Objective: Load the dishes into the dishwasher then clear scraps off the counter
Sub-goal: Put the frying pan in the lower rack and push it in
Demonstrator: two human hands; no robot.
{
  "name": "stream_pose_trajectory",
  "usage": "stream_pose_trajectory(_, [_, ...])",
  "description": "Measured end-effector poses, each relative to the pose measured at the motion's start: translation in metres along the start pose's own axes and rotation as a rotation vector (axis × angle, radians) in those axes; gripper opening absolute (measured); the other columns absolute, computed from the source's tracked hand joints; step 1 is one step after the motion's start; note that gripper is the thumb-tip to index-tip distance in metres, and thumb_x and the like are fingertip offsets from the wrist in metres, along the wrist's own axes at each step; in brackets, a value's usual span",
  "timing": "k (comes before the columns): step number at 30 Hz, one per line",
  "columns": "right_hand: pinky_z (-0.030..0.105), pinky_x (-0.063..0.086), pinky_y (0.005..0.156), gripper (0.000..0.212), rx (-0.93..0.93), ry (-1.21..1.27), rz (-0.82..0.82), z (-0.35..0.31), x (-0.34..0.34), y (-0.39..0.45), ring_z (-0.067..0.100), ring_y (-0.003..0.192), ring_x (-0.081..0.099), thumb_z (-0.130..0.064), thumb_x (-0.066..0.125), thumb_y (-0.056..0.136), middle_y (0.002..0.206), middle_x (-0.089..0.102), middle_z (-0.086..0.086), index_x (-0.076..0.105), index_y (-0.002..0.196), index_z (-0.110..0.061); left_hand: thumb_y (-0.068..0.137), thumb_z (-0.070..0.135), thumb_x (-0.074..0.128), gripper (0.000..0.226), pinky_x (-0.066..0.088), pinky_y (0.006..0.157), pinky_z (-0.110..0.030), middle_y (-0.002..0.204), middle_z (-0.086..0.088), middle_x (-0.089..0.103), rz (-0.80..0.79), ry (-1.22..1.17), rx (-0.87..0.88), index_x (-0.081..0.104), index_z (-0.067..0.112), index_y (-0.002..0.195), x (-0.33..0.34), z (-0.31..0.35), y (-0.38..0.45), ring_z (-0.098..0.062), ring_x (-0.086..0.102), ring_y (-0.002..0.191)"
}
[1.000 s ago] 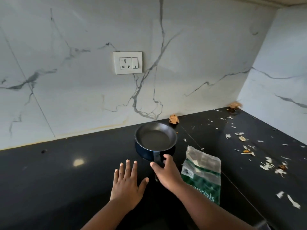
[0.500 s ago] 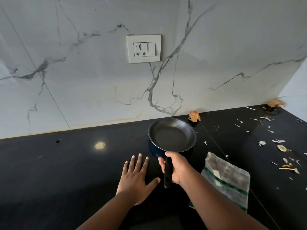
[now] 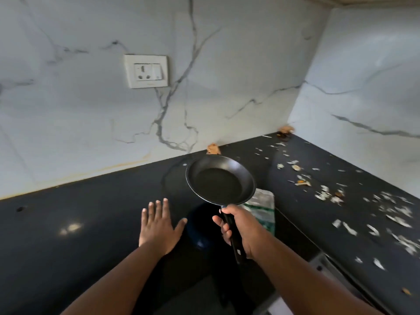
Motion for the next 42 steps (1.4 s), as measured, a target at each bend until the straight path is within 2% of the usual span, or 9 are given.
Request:
stream_pose_trajectory(5, [0.016, 0.033, 0.033, 0.006, -0.121, 0.037, 0.135, 0.024, -0.067, -0.084, 0.008, 0.038, 0.044, -0.018, 0.049, 0.094, 0.07, 0.066, 0.008, 0.052, 0.093, -0.013, 0.093, 0.065, 0.024, 0.086, -0.01, 0.118, -0.04, 0.161, -0.008, -0.002, -0.003, -0.122, 0.211, -0.006, 0.011, 0.152, 0.003, 0.069, -0.052, -0.024, -0.012, 0.147])
stream_pose_trajectory(11, [0.015, 0.033, 0.034, 0.003, -0.198, 0.229, 0.292, 0.067, -0.161, -0.172, 0.011, 0.037, 0.044, -0.017, 0.045, 0.091, 0.068, 0.069, 0.009, 0.047, 0.091, -0.014, 0.073, 0.078, -0.002, 0.104, -0.009, 0.116, -0.038, 0.161, -0.008, 0.004, -0.058, -0.209, 0.645, 0.001, 0.011, 0.153, 0.019, 0.21, -0.16, -0.025, -0.005, 0.148])
stream_pose_trajectory(14, [0.015, 0.031, 0.036, 0.005, -0.245, 0.315, 0.375, 0.094, -0.212, -0.222, 0.012, 0.039, 0.044, -0.014, 0.042, 0.087, 0.07, 0.065, 0.006, 0.047, 0.088, -0.013, 0.077, 0.082, -0.006, 0.109, 0.007, 0.117, -0.044, 0.156, -0.016, 0.023, -0.142, -0.235, 0.784, 0.02, 0.006, 0.151, 0.032, 0.271, -0.225, -0.033, 0.017, 0.145])
stream_pose_trajectory(18, [0.017, 0.033, 0.04, 0.018, -0.287, 0.375, 0.497, 0.144, -0.287, -0.302, 0.015, 0.045, 0.043, -0.015, 0.041, 0.081, 0.072, 0.061, 0.006, 0.049, 0.095, -0.008, 0.09, 0.071, 0.009, 0.094, 0.035, 0.102, -0.055, 0.136, -0.024, 0.051, -0.263, -0.198, 0.975, 0.047, -0.002, 0.136, 0.061, 0.341, -0.326, -0.044, 0.048, 0.126])
stream_pose_trajectory(27, [0.017, 0.03, 0.039, 0.017, -0.32, 0.483, 0.93, 0.343, -0.444, -0.54, 0.018, 0.036, 0.041, -0.013, 0.043, 0.078, 0.058, 0.049, 0.008, 0.049, 0.064, -0.007, 0.084, 0.044, 0.059, 0.039, 0.042, 0.101, -0.036, 0.118, 0.003, 0.065, -0.677, -0.553, 1.541, 0.066, 0.021, 0.115, 0.108, 0.473, -0.672, -0.017, 0.057, 0.115])
stream_pose_trajectory(30, [0.018, 0.032, 0.039, 0.02, -0.329, 0.598, 1.125, 0.407, -0.473, -0.61, 0.02, 0.037, 0.041, -0.008, 0.045, 0.079, 0.05, 0.049, 0.006, 0.051, 0.061, -0.005, 0.083, 0.044, 0.053, 0.035, 0.043, 0.095, -0.036, 0.107, -0.003, 0.07, -0.667, -0.346, 1.72, 0.07, 0.023, 0.104, 0.131, 0.484, -0.775, -0.021, 0.059, 0.107])
stream_pose_trajectory(33, [0.019, 0.034, 0.039, 0.018, -0.319, 0.715, 1.278, 0.464, -0.49, -0.667, 0.02, 0.038, 0.042, -0.007, 0.048, 0.079, 0.047, 0.05, 0.005, 0.054, 0.062, -0.004, 0.079, 0.073, 0.016, 0.075, 0.035, 0.102, -0.04, 0.128, -0.001, 0.059, -0.598, -0.006, 1.909, 0.058, 0.032, 0.127, 0.163, 0.489, -0.855, -0.025, 0.048, 0.124])
stream_pose_trajectory(37, [0.02, 0.034, 0.038, 0.017, -0.343, 0.931, 1.447, 0.53, -0.503, -0.717, 0.02, 0.036, 0.042, -0.005, 0.046, 0.08, 0.051, 0.052, 0.008, 0.052, 0.064, -0.004, 0.057, 0.089, -0.018, 0.125, 0.01, 0.118, -0.038, 0.155, -0.006, 0.028, -0.681, 0.123, 1.958, 0.027, 0.018, 0.15, 0.183, 0.503, -0.929, -0.023, 0.02, 0.144])
stream_pose_trajectory(42, [0.022, 0.037, 0.04, 0.018, -0.284, 1.176, 1.613, 0.596, -0.514, -0.744, 0.02, 0.036, 0.045, -0.005, 0.046, 0.082, 0.052, 0.054, 0.01, 0.053, 0.066, -0.003, 0.093, 0.066, 0.02, 0.083, -0.002, 0.118, -0.039, 0.161, -0.011, 0.0, -0.775, 0.316, 2.108, 0.0, 0.012, 0.154, 0.204, 0.514, -0.993, -0.027, -0.001, 0.148])
Point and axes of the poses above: each hand's wrist, its own y-axis towards the middle knuckle, its own x-axis out of the palm, z = x × y, the point moved 7 cm from there along y, towards the middle knuckle
